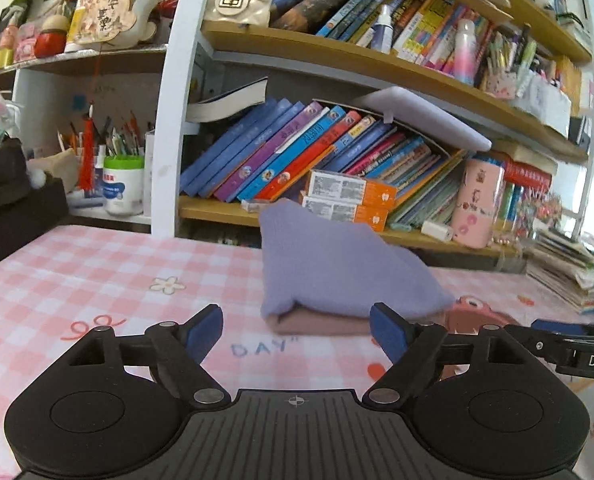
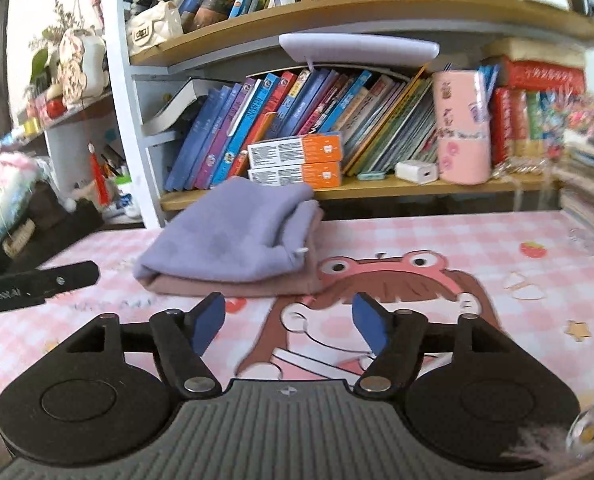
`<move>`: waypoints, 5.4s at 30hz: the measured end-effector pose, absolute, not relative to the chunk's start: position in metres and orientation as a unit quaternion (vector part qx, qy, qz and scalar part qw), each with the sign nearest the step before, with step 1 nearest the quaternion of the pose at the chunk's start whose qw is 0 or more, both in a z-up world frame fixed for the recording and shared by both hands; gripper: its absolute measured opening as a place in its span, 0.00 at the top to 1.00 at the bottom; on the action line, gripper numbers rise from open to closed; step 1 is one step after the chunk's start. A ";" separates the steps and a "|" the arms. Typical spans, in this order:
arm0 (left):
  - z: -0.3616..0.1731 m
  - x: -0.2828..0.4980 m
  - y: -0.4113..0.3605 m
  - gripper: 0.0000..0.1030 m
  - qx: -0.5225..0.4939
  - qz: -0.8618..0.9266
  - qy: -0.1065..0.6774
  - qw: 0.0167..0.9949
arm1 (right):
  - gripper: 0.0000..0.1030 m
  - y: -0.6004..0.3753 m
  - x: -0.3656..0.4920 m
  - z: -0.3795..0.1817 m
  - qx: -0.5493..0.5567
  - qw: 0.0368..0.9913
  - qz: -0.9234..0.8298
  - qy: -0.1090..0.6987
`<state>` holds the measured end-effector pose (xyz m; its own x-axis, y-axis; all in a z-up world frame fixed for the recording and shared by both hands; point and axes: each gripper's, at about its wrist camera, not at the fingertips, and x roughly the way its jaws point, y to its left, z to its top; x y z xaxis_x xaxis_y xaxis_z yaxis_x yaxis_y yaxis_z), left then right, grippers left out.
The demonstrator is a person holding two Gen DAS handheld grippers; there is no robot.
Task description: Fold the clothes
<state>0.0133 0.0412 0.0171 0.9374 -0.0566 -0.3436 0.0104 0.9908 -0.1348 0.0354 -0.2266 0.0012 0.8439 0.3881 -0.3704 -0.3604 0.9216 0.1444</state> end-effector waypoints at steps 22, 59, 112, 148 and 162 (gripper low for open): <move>0.008 -0.006 0.016 0.10 0.019 0.019 0.160 0.987 | 0.16 -0.218 0.012 -0.004 -0.049 0.976 0.144 0.157; 0.006 0.002 0.014 0.00 0.024 0.035 0.190 0.981 | 0.00 -0.216 0.019 -0.007 -0.055 0.972 0.141 0.178; 0.007 0.002 0.015 0.00 0.020 0.034 0.191 0.981 | 0.00 -0.214 0.020 -0.007 -0.059 0.971 0.141 0.182; 0.006 0.004 0.015 0.00 0.021 0.038 0.195 0.980 | 0.00 -0.213 0.021 -0.008 -0.062 0.971 0.142 0.182; 0.006 0.004 0.013 0.00 0.024 0.040 0.195 0.980 | 0.00 -0.213 0.021 -0.008 -0.063 0.971 0.142 0.182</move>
